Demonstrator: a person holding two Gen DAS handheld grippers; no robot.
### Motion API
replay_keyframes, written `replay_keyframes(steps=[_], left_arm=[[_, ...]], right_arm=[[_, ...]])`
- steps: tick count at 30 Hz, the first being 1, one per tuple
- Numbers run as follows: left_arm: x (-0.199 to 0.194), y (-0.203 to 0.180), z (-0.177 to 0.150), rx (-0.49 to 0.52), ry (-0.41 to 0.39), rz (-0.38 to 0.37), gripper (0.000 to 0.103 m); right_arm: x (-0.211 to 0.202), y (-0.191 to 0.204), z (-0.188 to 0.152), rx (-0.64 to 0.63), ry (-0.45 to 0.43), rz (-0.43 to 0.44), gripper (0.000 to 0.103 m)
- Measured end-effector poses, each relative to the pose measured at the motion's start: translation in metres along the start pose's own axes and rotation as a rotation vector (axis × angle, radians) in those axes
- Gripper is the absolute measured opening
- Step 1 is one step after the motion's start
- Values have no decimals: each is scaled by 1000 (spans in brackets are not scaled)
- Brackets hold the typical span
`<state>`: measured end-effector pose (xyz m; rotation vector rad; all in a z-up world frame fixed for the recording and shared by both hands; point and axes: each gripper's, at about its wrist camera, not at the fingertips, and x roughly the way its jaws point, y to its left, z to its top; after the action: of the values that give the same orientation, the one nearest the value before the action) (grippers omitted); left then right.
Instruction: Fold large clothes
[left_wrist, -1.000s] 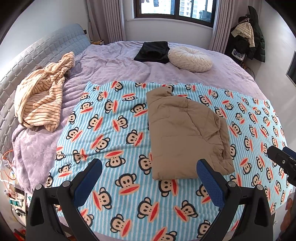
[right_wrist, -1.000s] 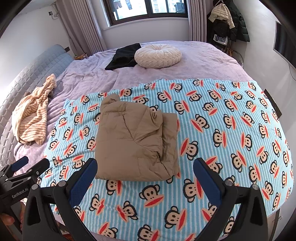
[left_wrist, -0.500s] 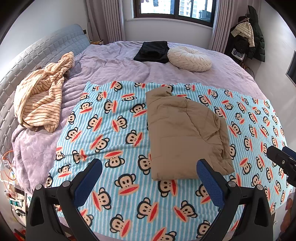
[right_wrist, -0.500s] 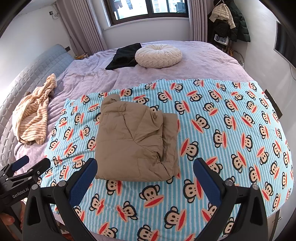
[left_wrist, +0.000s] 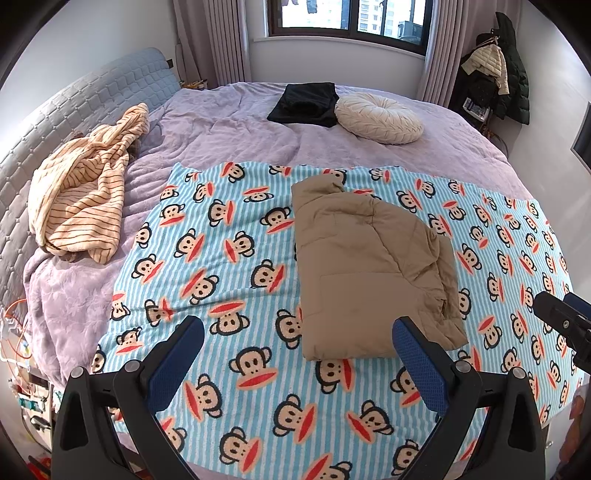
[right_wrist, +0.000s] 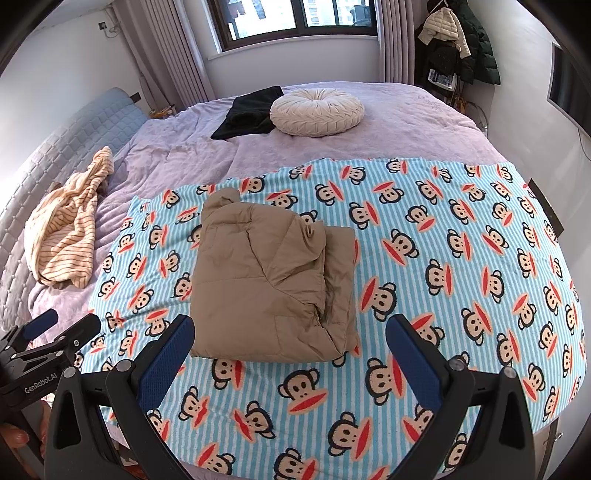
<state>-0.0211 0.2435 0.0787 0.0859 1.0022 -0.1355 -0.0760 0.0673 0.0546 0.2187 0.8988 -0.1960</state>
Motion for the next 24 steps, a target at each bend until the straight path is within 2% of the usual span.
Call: replay_keyframes(steps=[24], left_arm=[[-2,0,1,-1,-2,1,102]], right_arm=[[0,1,-1,-2,-2,2,103]])
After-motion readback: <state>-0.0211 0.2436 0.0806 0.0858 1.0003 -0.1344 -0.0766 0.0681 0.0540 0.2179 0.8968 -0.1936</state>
